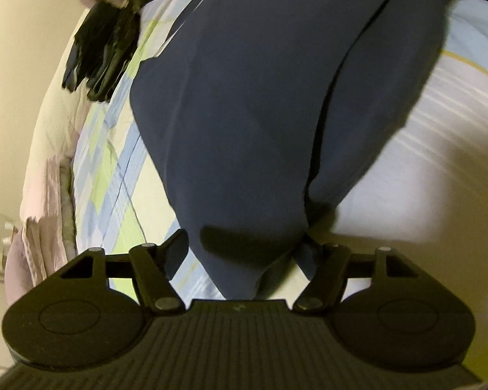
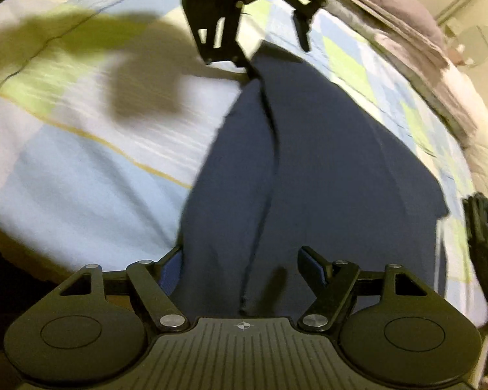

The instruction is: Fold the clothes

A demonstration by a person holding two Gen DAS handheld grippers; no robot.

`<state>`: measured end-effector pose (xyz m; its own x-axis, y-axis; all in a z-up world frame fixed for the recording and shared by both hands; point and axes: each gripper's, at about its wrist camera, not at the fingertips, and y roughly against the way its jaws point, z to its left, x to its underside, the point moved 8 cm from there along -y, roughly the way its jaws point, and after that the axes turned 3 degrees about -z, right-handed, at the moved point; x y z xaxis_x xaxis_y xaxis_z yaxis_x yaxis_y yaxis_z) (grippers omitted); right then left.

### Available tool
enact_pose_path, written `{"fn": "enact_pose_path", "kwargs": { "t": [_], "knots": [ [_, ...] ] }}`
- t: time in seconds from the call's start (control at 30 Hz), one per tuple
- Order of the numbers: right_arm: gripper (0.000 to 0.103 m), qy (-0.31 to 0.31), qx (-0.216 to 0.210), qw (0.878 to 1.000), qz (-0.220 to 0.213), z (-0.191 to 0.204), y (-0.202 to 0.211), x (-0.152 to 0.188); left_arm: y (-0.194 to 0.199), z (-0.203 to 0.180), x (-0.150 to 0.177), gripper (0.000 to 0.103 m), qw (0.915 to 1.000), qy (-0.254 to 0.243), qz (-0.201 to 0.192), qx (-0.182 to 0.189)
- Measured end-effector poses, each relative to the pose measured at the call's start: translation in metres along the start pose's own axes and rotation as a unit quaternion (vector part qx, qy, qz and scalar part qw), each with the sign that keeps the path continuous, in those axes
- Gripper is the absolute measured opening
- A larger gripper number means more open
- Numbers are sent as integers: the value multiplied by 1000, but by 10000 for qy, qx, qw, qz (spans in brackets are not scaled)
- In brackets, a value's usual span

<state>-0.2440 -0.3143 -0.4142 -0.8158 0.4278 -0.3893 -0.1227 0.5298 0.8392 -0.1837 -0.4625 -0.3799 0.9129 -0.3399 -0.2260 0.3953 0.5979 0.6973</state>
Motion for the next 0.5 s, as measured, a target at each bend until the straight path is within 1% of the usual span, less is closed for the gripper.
{"fn": "enact_pose_path", "kwargs": {
  "t": [0.03, 0.07, 0.1, 0.17, 0.2, 0.23, 0.27, 0.3, 0.33, 0.4, 0.5],
  "knots": [
    [46, -21, 19, 10000, 23, -1, 0, 0, 1, -2, 0, 53, 10000, -72, -32, 41],
    [45, -41, 39, 10000, 45, -3, 0, 1, 1, -4, 0, 47, 9999, -133, -58, 81],
    [45, -62, 58, 9999, 68, -4, 0, 1, 2, -7, 0, 43, 9997, -194, -84, 121],
    [44, -103, 97, 9998, 113, -7, -1, 2, 2, -8, 1, 30, 9995, -190, -67, 225],
    [39, -123, 117, 9998, 136, -8, -1, 2, 1, -8, 2, 26, 9994, -174, -50, 281],
    [28, -144, 136, 9997, 159, -9, -1, 2, 1, -7, 3, 17, 9994, -131, -11, 335],
    [23, -164, 156, 9996, 181, -11, -1, 3, 0, -5, 3, 12, 9992, -72, 42, 389],
    [11, -240, 133, 9995, 167, -18, 4, 2, 0, -3, 3, 11, 9991, -15, 65, 419],
    [7, -325, 103, 9993, 146, -27, 10, 2, 2, 2, 1, 9, 9991, 33, 64, 416],
    [5, -494, 43, 9987, 105, -45, 22, 1, 8, 14, -4, 7, 9992, 120, 56, 389],
    [4, -747, -47, 9972, 42, -71, 39, -1, 18, 32, -11, 7, 9991, 241, 42, 337]
  ]
}}
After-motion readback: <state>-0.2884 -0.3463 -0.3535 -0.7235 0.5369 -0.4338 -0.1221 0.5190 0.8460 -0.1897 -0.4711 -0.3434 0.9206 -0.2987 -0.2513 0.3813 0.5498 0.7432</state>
